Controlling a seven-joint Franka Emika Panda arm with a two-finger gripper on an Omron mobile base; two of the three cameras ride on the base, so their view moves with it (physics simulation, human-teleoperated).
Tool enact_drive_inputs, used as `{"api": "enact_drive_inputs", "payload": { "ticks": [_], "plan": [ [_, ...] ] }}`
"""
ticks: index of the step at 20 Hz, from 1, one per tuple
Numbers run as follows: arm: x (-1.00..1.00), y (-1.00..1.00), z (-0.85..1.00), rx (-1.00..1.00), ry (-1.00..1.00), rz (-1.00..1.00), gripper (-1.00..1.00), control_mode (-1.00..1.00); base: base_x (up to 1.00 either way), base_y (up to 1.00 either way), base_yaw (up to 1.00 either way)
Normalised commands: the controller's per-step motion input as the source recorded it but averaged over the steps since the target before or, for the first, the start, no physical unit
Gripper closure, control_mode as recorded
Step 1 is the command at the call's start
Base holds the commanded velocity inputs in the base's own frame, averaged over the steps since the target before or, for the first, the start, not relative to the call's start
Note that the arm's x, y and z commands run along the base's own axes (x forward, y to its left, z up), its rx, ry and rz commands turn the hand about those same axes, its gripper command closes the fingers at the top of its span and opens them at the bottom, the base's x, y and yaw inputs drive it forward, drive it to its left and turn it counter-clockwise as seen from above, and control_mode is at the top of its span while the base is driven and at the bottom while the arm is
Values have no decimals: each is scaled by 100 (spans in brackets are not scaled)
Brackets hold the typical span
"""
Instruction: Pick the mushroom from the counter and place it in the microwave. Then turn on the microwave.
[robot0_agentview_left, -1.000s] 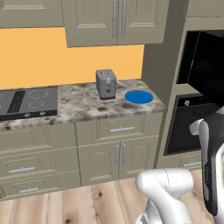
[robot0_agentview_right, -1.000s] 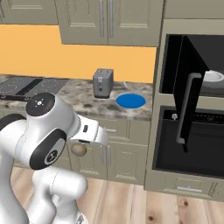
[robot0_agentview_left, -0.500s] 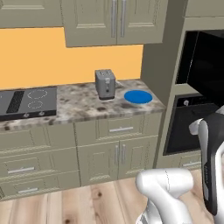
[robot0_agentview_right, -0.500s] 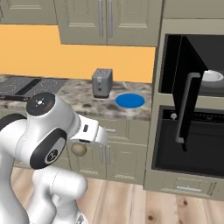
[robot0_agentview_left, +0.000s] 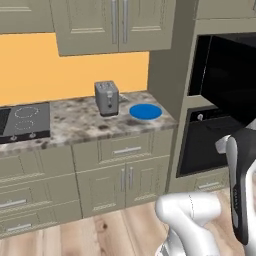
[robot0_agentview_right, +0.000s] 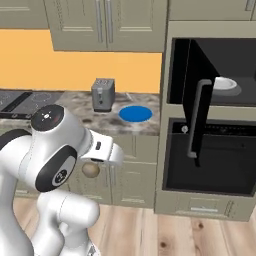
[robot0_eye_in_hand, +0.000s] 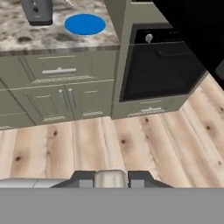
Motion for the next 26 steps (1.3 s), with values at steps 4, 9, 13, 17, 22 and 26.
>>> {"api": "enact_drive_inputs", "payload": {
  "ticks": [4,9,13,17,22,26],
  "plan": [
    [0,0,0,0,0,0,100,100,-40,14,-35],
    [0,0,0,0,0,0,100,100,-44,11,-38],
    [0,0,0,0,0,0,100,100,-48,7,-45],
    [0,0,0,0,0,0,100,100,-45,5,-51],
    [0,0,0,0,0,0,100,100,-41,5,-51],
    [0,0,0,0,0,0,100,100,-40,1,-48]
  ]
}}
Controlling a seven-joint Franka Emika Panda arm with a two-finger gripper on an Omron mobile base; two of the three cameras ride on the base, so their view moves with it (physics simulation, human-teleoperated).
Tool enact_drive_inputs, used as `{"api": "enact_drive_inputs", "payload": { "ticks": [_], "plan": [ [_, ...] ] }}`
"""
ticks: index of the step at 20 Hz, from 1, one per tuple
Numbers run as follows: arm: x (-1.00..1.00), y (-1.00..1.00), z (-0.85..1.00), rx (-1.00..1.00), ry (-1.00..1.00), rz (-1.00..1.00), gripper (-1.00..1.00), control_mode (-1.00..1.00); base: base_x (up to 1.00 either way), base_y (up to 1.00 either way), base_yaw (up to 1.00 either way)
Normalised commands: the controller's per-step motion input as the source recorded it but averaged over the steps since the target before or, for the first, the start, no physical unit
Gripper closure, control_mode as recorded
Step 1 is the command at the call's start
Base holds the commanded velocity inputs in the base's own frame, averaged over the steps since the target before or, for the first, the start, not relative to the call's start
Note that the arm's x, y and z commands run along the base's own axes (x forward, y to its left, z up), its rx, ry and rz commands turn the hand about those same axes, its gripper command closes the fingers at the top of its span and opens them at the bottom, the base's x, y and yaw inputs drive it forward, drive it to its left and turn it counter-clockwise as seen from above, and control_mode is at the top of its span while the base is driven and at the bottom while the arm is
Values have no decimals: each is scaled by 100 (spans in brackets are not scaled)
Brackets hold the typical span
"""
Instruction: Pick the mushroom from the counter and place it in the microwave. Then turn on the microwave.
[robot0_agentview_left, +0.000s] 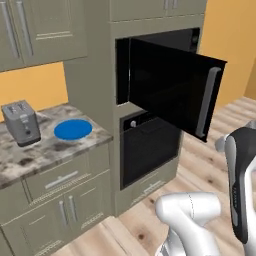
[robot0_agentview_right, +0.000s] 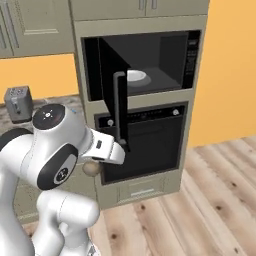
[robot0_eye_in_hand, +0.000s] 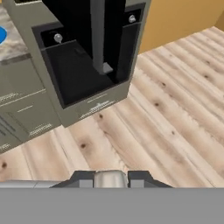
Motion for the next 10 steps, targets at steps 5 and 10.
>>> {"api": "enact_drive_inputs", "payload": {
  "ticks": [5,10],
  "plan": [
    [0,0,0,0,0,0,100,100,-31,0,-43],
    [0,0,0,0,0,0,100,100,-15,-8,-33]
  ]
}}
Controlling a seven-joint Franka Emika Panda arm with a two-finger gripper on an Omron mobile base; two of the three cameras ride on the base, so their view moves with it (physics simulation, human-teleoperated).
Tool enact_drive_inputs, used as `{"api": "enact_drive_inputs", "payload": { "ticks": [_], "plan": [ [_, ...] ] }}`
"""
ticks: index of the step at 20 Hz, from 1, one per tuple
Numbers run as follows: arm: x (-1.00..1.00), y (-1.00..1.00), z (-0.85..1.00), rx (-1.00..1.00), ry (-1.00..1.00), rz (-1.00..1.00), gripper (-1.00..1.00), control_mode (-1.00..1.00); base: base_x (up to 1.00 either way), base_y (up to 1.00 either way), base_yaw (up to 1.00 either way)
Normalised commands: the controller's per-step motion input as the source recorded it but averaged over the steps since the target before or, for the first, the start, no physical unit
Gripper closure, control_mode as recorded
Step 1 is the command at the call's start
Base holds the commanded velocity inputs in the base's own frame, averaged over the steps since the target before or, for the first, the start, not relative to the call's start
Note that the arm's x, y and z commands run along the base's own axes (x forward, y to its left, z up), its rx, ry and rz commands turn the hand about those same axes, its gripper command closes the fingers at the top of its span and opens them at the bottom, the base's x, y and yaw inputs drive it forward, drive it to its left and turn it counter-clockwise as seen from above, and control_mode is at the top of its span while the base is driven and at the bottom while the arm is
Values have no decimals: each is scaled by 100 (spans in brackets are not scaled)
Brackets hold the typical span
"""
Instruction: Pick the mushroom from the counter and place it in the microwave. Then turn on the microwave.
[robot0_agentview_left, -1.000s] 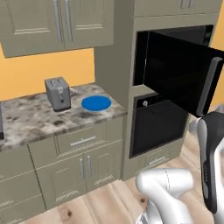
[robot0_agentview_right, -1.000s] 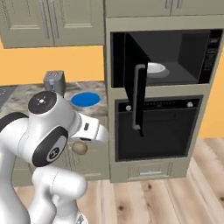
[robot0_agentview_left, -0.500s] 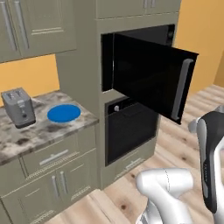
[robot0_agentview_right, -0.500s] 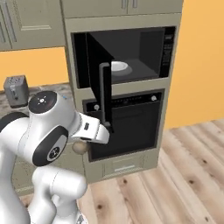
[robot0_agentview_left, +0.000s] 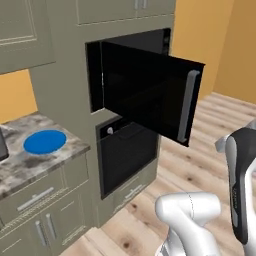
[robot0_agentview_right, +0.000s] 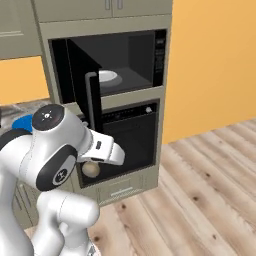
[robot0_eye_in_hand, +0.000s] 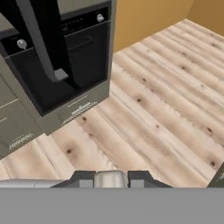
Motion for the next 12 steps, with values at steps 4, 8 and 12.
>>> {"api": "enact_drive_inputs", "payload": {
  "ticks": [4,8,12],
  "plan": [
    [0,0,0,0,0,0,100,100,-9,-12,-30],
    [0,0,0,0,0,0,100,100,-2,-16,-32],
    [0,0,0,0,0,0,100,100,19,-15,-34]
  ]
}}
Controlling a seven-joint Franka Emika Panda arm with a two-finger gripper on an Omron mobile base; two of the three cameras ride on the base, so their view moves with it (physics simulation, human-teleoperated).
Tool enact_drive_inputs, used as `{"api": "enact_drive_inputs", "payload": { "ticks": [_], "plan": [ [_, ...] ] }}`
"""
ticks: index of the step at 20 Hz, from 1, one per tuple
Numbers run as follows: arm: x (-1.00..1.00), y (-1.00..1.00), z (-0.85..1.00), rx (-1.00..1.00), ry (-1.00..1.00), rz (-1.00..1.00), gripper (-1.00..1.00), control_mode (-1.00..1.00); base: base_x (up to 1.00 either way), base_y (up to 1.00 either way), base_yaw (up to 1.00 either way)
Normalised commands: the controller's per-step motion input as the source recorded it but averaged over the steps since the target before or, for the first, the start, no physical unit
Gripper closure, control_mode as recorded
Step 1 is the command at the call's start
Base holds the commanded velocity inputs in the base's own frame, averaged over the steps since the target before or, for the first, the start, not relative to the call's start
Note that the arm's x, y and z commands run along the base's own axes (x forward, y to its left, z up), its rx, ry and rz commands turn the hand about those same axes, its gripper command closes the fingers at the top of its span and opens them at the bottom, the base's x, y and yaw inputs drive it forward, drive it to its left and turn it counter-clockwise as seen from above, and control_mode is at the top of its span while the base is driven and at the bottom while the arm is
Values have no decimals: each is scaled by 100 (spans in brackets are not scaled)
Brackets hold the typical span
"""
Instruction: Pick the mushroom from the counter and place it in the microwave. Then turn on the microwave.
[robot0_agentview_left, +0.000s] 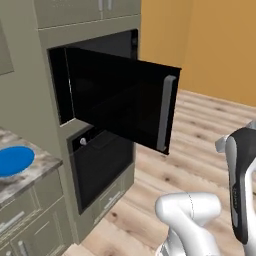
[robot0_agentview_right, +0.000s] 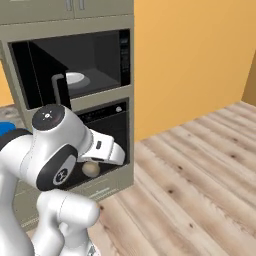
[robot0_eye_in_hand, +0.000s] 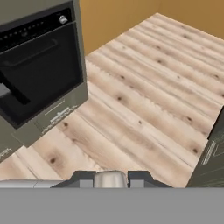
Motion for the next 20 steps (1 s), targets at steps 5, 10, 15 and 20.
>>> {"api": "enact_drive_inputs", "payload": {
  "ticks": [5,10,15,20],
  "plan": [
    [0,0,0,0,0,0,100,100,36,-22,-19],
    [0,0,0,0,0,0,100,100,42,-22,-8],
    [0,0,0,0,0,0,100,100,51,-24,-1],
    [0,0,0,0,0,0,100,100,56,-20,-1]
  ]
}}
